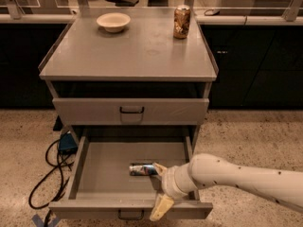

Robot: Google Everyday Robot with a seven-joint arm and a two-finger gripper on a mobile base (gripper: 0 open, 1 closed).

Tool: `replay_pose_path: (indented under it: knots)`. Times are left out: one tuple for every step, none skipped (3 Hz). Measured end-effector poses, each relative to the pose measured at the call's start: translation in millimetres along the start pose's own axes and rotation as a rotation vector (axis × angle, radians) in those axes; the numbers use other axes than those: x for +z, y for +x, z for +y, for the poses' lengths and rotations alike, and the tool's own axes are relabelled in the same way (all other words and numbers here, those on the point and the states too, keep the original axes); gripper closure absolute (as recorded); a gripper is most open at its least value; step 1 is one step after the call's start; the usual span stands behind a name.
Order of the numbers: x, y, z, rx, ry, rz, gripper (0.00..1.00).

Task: Pick redbull can from middle drawer and place on counter

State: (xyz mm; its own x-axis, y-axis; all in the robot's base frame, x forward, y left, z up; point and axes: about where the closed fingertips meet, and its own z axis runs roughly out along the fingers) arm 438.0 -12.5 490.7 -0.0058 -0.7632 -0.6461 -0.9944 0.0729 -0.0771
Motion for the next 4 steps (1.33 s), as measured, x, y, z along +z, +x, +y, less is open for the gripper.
replay_pose_path:
  knots:
    - [14.2, -24.5, -55.3, -0.06, 0.111, -0.072, 0.0]
    - [13.2, -26.3, -64.2, -0.057, 0.135, -0.081, 0.0]
    - [17.9, -23.6, -67.0, -0.058, 0.141, -0.094, 0.0]
    - [33.5, -10.4, -97.2, -0.057, 0.201, -0.087, 0.0]
